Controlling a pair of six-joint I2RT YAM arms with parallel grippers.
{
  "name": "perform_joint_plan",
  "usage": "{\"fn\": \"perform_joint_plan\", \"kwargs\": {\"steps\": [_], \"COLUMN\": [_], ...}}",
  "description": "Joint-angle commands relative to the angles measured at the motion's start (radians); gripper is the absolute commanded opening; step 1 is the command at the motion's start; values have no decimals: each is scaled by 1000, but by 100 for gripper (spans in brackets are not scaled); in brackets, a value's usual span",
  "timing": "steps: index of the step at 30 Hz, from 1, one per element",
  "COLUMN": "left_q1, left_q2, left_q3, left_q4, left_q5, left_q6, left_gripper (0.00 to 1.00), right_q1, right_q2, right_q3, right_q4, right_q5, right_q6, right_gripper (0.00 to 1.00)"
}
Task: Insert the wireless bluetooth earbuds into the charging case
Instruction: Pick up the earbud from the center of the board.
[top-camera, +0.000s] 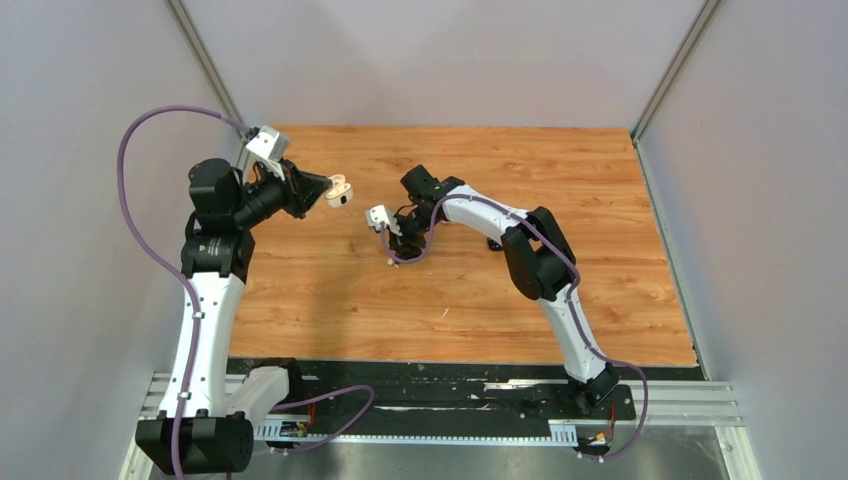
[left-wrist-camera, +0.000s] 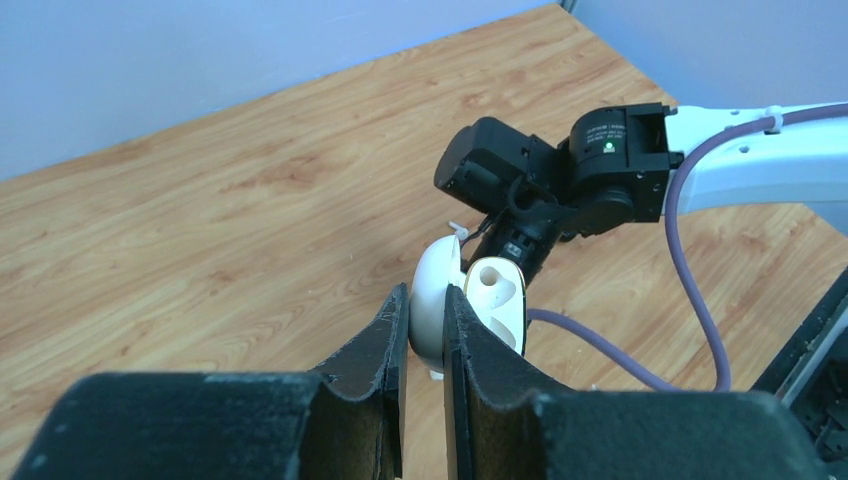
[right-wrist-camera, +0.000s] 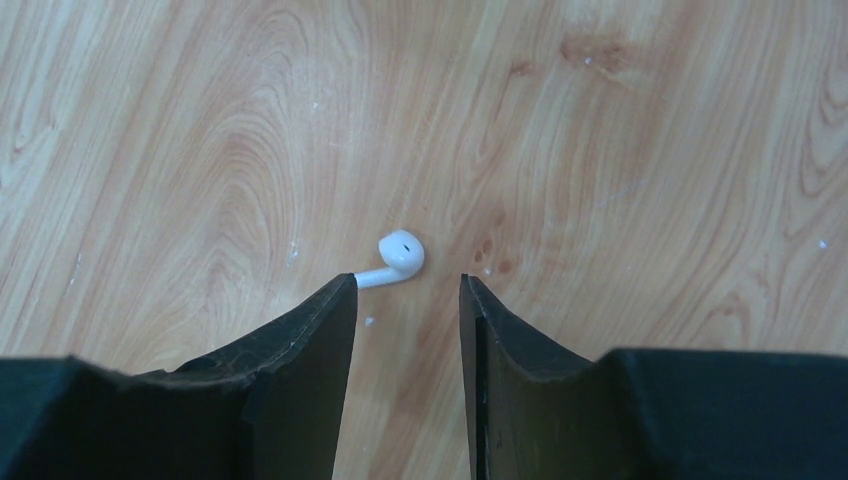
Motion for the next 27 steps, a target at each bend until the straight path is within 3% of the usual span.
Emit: {"fn": "perform_joint_plan", "kwargs": {"steps": [1, 27], "left_q1": [4, 4], "left_q2": [-2, 18], "left_q3": [19, 9], "left_q4": [45, 73], "left_q5": [26, 40], "left_q6": [-31, -52], "left_gripper": [0, 0], "right_q1": [32, 53], "right_q2": [28, 75], "right_q3": [54, 74], "right_q4": [-10, -20], "right_q5": [-16, 69], "right_q6": [-40, -62], "right_gripper": [41, 29]}}
